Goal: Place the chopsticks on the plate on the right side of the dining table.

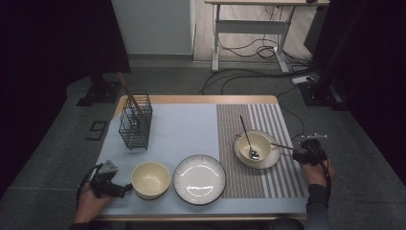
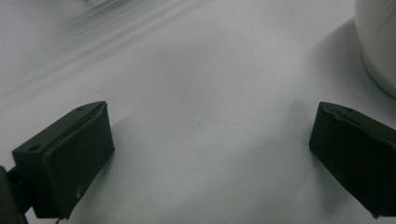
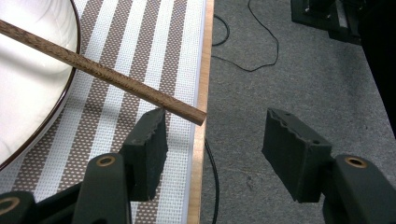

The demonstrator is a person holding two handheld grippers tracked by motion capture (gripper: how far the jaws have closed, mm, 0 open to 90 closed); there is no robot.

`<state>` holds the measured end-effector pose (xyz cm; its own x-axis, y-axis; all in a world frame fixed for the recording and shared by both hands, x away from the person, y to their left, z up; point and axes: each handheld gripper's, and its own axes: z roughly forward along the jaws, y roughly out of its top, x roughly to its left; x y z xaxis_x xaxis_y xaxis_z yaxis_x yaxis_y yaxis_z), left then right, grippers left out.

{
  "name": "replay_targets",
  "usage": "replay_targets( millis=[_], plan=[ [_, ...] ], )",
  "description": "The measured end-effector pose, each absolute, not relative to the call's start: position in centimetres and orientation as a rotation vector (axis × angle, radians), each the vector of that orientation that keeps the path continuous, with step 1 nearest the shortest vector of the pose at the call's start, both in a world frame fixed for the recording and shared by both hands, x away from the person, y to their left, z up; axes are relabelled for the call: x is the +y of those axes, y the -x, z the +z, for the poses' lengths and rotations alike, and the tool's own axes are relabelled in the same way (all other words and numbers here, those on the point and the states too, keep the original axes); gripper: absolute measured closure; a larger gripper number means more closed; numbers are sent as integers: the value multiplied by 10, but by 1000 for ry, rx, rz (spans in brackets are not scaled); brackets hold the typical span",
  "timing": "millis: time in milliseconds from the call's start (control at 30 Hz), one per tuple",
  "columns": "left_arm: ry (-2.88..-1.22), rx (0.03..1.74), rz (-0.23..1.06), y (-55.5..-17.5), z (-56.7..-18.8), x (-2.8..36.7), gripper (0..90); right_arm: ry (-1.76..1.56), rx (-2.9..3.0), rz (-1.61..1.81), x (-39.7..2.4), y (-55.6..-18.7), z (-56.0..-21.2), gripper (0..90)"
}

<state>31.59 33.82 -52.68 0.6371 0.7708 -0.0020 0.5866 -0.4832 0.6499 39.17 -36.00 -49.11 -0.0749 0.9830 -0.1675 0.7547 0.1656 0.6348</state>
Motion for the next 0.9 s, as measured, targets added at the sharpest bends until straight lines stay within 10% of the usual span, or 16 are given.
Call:
replay_targets(
  millis=[900],
  plan=[
    [-2237,1054,387,-316,-527,338,0,-1580,2043,590,-340,-398,-491,567]
  ],
)
